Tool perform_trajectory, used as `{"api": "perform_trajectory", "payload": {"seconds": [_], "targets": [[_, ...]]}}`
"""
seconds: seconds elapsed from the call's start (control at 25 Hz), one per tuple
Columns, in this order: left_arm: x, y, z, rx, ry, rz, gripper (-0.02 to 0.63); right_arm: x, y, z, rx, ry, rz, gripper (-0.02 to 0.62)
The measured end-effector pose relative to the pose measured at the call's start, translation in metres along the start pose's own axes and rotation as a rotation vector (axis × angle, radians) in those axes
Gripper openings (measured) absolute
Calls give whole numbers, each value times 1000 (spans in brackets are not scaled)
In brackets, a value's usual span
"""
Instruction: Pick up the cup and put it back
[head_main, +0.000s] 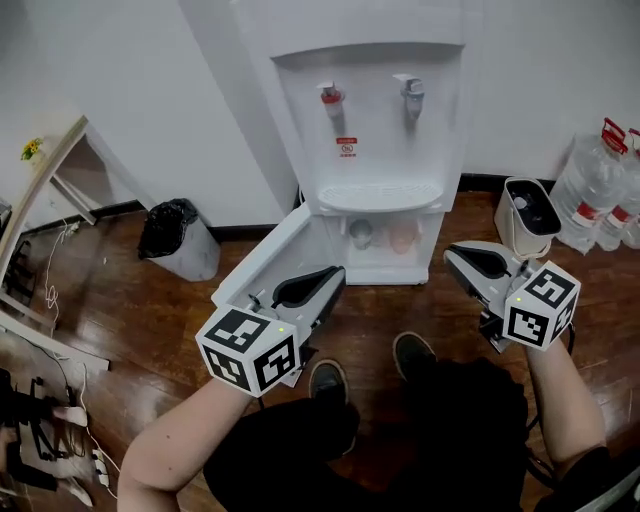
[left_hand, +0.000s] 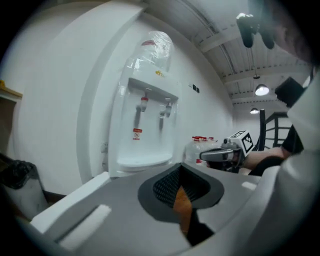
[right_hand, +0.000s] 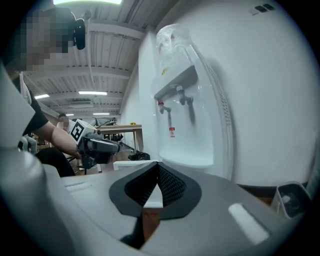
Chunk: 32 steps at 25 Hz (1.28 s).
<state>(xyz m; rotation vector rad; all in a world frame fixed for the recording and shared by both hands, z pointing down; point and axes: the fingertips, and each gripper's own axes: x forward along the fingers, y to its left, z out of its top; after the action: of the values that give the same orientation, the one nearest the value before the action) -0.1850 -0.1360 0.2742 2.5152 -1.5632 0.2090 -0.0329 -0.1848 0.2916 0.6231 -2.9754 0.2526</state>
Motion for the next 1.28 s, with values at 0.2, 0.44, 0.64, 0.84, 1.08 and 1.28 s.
{"api": "perform_trajectory", "payload": {"seconds": [0.2, 0.44, 0.64, 0.84, 1.08, 1.28], "targets": [[-7, -49, 41, 47, -10, -10, 210, -7, 9, 57, -4, -59, -1, 2], [-33, -54, 78, -52, -104, 60, 210, -9, 16, 90, 6, -59, -15, 2], [-49, -59, 88, -20, -162, 107, 210, -3, 28, 102, 3, -51, 4, 2], [-46, -58, 84, 2, -154, 100, 210, 3, 50, 100, -48, -19, 27, 2], [-41, -51, 84, 4, -155, 97, 210, 4, 42, 84, -22, -29, -1, 2], [-38, -52, 76, 14, -130, 96, 210, 5, 41, 75, 10, -30, 20, 2]]}}
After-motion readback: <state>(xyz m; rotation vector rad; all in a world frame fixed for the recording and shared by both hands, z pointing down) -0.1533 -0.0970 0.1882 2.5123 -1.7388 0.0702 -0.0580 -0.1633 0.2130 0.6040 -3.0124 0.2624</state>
